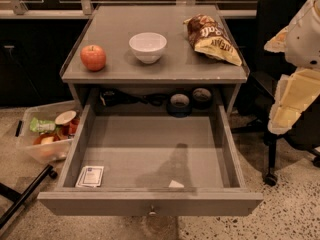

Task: Close top drawer

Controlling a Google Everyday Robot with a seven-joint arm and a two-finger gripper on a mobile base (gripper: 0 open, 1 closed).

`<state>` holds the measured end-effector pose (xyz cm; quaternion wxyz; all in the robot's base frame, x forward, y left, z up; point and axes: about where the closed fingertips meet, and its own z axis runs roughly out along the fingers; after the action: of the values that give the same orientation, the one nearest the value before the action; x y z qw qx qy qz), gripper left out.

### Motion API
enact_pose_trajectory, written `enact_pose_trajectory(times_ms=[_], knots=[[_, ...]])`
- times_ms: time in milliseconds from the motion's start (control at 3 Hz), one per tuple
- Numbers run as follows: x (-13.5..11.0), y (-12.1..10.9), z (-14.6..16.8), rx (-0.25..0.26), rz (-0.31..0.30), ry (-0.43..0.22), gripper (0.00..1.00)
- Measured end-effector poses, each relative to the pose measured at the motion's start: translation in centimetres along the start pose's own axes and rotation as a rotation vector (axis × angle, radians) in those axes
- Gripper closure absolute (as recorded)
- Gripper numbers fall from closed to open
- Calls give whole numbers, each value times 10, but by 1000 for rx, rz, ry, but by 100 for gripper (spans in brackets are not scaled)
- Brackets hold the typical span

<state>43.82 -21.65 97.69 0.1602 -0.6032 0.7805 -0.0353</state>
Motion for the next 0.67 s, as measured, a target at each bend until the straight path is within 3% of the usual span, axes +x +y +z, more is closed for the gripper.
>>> enact_pose_trajectory(times_ms=[333, 667], knots=[[0, 0, 0, 0, 0, 0, 0], [1, 8, 5, 38, 12, -17, 0]])
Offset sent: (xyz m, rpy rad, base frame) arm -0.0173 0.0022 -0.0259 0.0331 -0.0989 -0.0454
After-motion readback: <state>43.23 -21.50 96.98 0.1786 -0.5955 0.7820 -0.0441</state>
